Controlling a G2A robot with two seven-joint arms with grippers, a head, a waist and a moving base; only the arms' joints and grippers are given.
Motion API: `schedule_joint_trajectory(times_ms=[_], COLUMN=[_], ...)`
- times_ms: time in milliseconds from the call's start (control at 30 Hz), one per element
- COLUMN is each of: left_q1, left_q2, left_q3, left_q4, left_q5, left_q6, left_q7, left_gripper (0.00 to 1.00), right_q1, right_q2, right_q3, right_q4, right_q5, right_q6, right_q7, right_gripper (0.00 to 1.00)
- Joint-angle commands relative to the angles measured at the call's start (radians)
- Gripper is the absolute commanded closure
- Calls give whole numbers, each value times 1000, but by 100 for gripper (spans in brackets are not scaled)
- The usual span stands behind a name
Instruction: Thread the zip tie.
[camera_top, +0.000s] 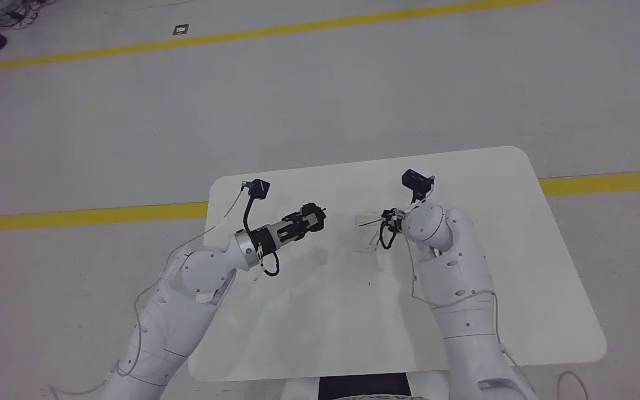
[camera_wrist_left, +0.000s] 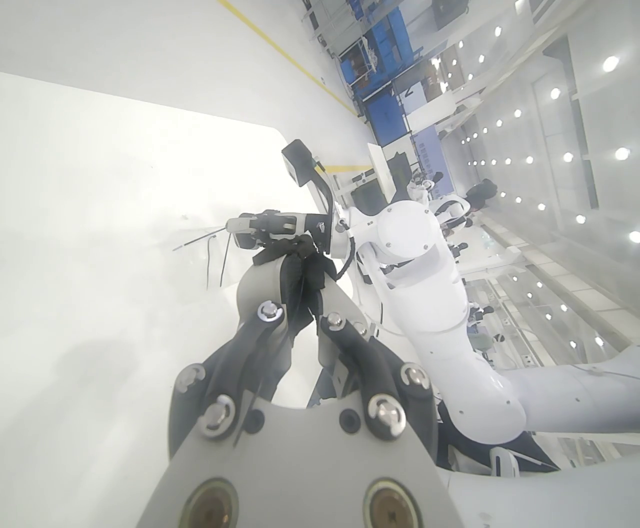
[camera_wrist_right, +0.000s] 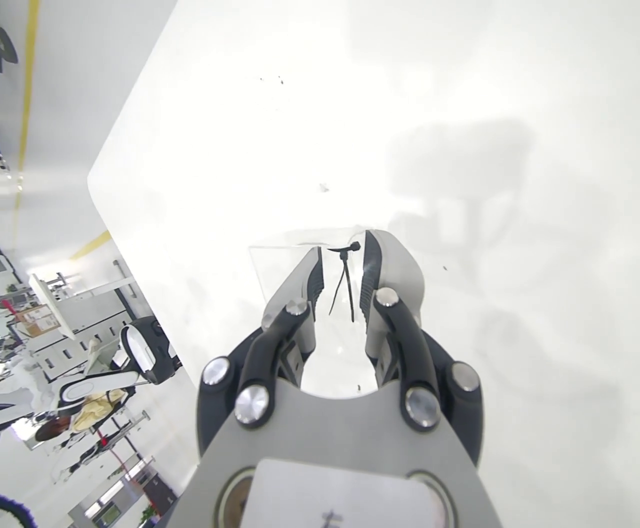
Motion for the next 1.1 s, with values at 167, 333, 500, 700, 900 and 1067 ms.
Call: schedule_joint_trajectory(times_ms=[167, 333, 500, 700, 900, 1067], left_q1=[0, 0, 0, 0, 0, 0], left_q2=[0, 0, 0, 0, 0, 0], left_q3=[0, 0, 0, 0, 0, 0], left_q4=[0, 0, 0, 0, 0, 0], left_q5=[0, 0, 0, 0, 0, 0], left_q6=[0, 0, 0, 0, 0, 0], left_q7=[0, 0, 0, 0, 0, 0], left_gripper=[100, 100, 100, 100, 100, 100], right_q1=[10, 31, 63, 62, 5, -50], right_q2=[-4, -10, -24, -26, -6, 7], right_q3=[-16, -21, -19, -13, -53, -112], right_q4=[32, 62, 112, 88, -67, -163], right_q5=[31, 46, 65, 63, 76, 66], right_q6=[0, 0, 0, 0, 0, 0], right_q7=[-85, -128, -188, -183, -95, -22], right_gripper=[84, 81, 77, 78, 79, 80])
